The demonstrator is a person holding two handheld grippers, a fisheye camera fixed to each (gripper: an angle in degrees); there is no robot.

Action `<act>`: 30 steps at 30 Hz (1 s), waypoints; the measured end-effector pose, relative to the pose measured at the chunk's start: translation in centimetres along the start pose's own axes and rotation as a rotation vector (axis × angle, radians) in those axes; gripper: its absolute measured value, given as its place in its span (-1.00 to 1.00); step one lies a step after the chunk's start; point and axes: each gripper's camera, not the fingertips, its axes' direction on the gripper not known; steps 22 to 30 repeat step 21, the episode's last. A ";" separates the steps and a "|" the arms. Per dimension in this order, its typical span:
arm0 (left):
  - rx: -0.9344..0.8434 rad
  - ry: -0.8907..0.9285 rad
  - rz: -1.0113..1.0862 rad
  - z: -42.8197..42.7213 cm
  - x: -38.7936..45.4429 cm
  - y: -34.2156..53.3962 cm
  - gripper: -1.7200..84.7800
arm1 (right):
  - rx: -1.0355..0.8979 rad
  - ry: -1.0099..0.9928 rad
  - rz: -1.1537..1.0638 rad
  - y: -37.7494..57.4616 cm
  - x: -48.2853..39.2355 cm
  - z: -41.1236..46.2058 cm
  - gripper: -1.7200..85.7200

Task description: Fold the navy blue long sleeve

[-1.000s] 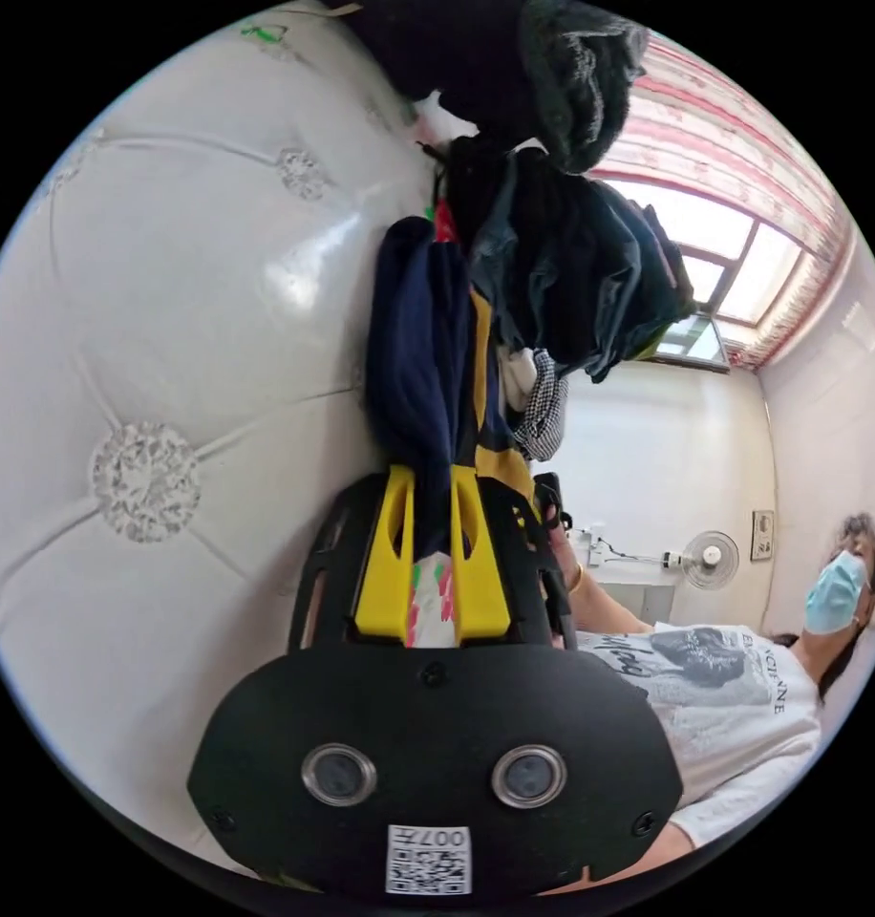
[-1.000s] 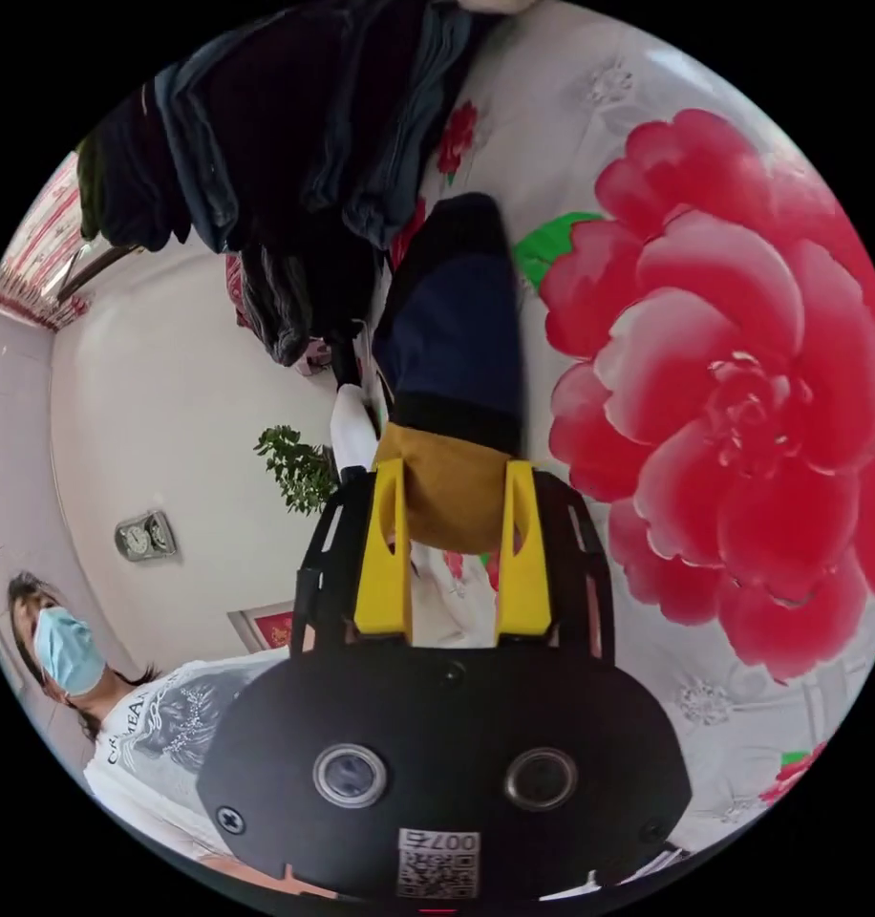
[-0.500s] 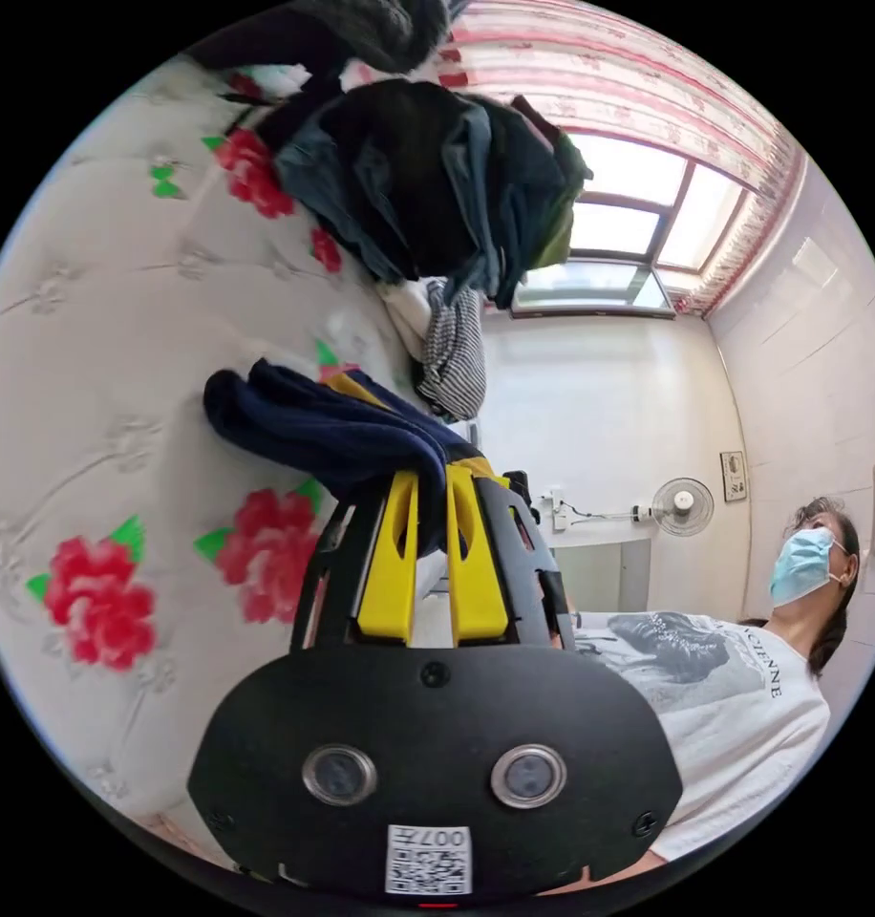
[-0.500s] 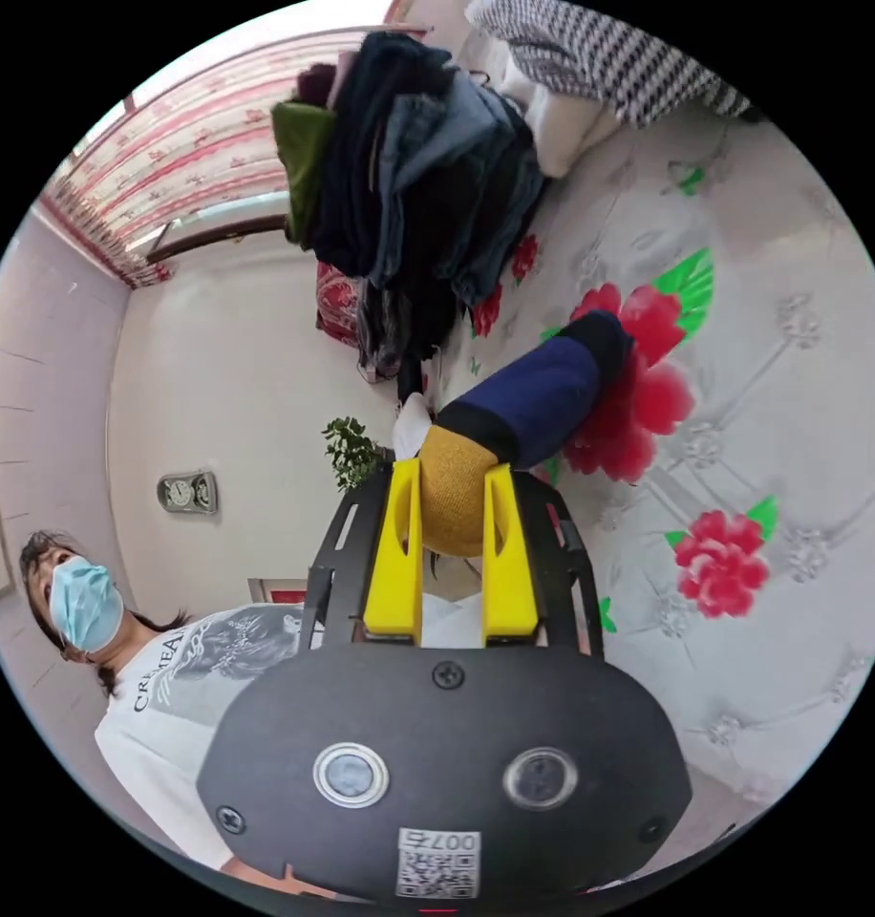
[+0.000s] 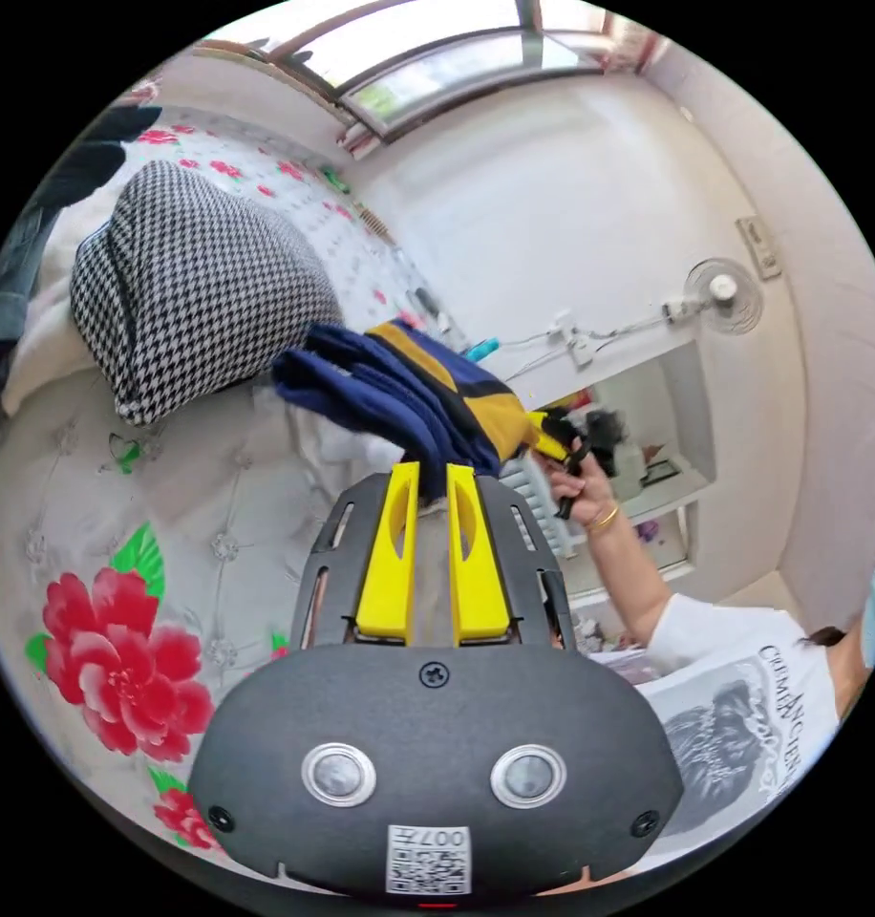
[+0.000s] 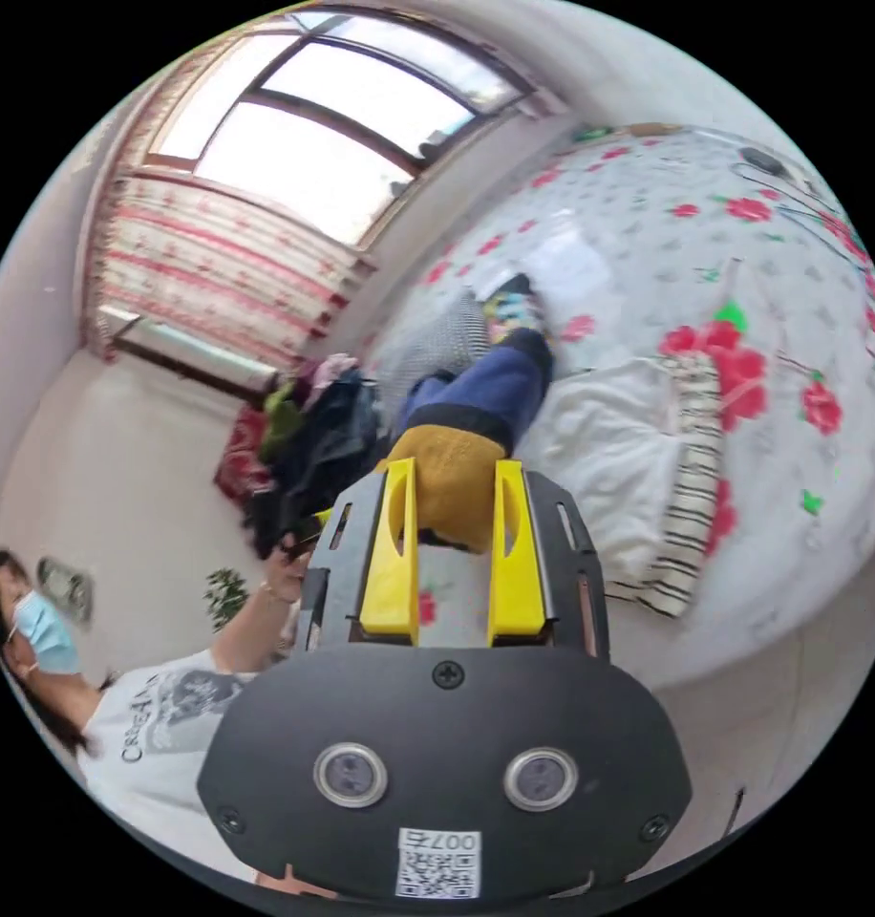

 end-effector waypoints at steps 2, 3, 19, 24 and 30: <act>-0.097 -0.102 -0.062 2.9 -2.6 2.4 -0.82 | -0.022 0.152 0.046 1.0 2.4 0.9 -0.85; -0.112 -0.122 -0.079 3.2 -3.4 3.4 -0.82 | 0.001 0.180 0.036 2.4 3.0 1.6 -0.86; 0.942 -0.802 -1.025 -26.1 -8.5 43.0 -0.71 | -0.679 0.374 -0.702 22.5 -17.6 35.9 -0.97; 1.008 -0.836 -1.044 -28.4 -8.8 44.3 -0.71 | -0.720 0.397 -0.785 23.9 -20.6 38.6 -0.97; 1.008 -0.836 -1.044 -28.4 -8.8 44.3 -0.71 | -0.720 0.397 -0.785 23.9 -20.6 38.6 -0.97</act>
